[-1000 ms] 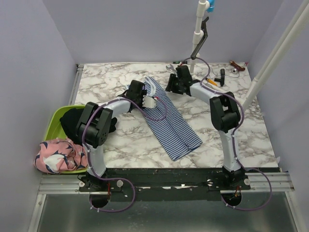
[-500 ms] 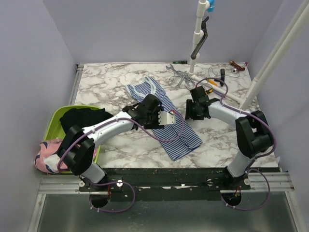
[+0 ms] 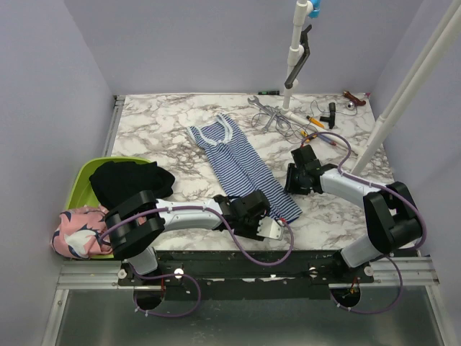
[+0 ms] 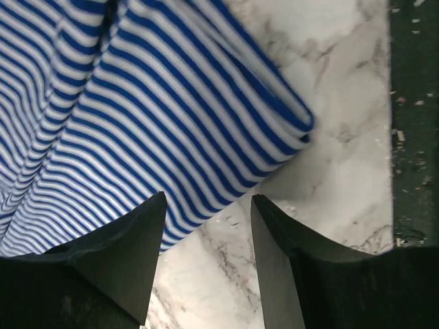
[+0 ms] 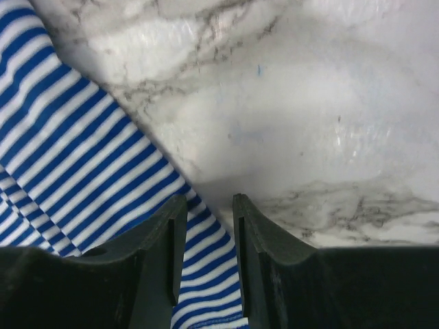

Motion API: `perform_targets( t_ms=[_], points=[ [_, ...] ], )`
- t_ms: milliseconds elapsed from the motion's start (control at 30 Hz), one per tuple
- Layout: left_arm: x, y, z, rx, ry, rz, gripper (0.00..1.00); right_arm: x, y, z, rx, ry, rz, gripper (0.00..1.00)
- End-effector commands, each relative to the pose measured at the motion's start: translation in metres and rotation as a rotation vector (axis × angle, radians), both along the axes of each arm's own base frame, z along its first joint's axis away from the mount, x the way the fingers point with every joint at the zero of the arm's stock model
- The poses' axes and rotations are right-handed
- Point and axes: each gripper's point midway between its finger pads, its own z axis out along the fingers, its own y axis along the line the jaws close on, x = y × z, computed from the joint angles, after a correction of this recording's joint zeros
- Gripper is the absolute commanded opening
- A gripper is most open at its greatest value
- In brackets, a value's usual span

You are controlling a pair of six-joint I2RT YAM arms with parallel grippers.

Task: Fold and stack the mixed laundry pile
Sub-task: Fold the tank top at the center of the board.

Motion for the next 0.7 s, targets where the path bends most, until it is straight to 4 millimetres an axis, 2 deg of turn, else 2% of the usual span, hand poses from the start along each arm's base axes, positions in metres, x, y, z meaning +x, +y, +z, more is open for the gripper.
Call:
perform_targets(
  t_ms=[0, 67, 233, 367, 433, 533, 567, 667],
  points=[
    [-0.032, 0.018, -0.018, 0.081, 0.081, -0.117, 0.54, -0.067, -0.005, -0.025, -0.013, 0.195, 0.005, 0.38],
    [-0.046, 0.025, -0.015, 0.089, 0.133, -0.161, 0.54, -0.083, -0.002, -0.025, -0.013, 0.213, 0.011, 0.35],
    [-0.063, 0.046, -0.014, 0.112, 0.177, -0.213, 0.54, -0.126, 0.01, -0.027, 0.006, 0.284, 0.058, 0.33],
    [-0.068, 0.053, -0.001, 0.073, 0.168, -0.212, 0.54, -0.134, 0.028, -0.011, 0.074, 0.294, 0.104, 0.31],
    [-0.066, 0.052, 0.014, 0.035, 0.139, -0.204, 0.54, -0.129, 0.025, 0.002, 0.045, 0.273, 0.107, 0.34],
    [-0.069, 0.049, 0.043, -0.029, 0.128, -0.216, 0.55, -0.117, 0.018, 0.039, -0.018, 0.224, 0.14, 0.4],
    [-0.071, 0.048, 0.052, -0.047, 0.139, -0.215, 0.55, -0.107, 0.015, 0.058, -0.048, 0.174, 0.169, 0.42],
    [-0.084, 0.038, 0.07, -0.108, 0.209, -0.215, 0.56, -0.075, 0.028, 0.119, -0.032, -0.027, 0.308, 0.49]
  ],
)
